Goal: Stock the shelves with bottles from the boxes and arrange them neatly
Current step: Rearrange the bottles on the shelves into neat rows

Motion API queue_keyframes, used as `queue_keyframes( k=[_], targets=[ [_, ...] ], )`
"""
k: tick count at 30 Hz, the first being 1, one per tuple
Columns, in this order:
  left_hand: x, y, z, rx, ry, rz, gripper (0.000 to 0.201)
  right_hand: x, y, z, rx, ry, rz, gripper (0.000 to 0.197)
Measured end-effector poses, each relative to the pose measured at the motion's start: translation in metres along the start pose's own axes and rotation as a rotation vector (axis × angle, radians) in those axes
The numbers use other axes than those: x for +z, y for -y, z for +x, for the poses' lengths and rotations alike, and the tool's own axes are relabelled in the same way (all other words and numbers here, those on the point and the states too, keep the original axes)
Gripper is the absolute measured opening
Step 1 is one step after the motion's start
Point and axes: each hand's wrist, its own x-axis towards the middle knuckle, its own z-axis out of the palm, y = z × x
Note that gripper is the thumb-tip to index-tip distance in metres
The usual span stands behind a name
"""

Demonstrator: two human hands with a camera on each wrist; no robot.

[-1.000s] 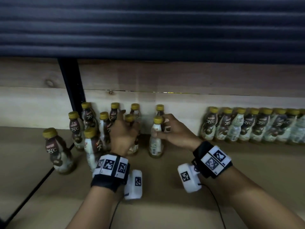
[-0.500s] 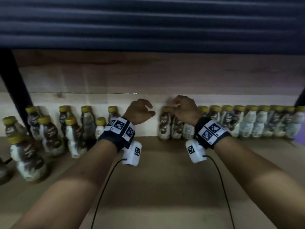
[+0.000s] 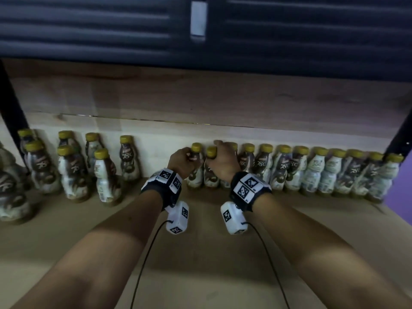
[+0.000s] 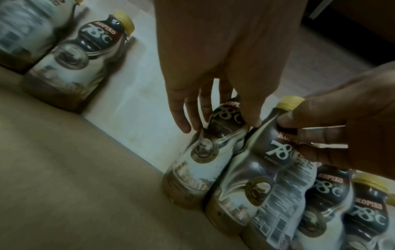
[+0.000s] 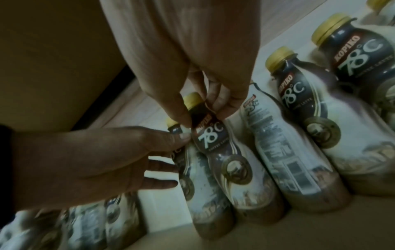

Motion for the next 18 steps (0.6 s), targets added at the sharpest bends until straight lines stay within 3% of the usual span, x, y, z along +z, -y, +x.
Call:
queue_keyframes(
  k=[5,12,18],
  targets=[
    [0.002,0.0,-0.024,-0.019,-0.069,-0.065,0.035,0.013,-0.007,-0.022,-0.048,-0.061,0.032,0.023],
    [-0.02,0.009,-0.052,-0.008,-0.083,-0.138,0.02,0.029,-0.006,-0.042,-0.067,-0.073,0.083,0.021],
    [-0.073,0.043,-0.089,0.001,-0.033,-0.266,0.021,0.04,0.036,-0.067,-0.094,-0.019,0.157,0.027]
  ],
)
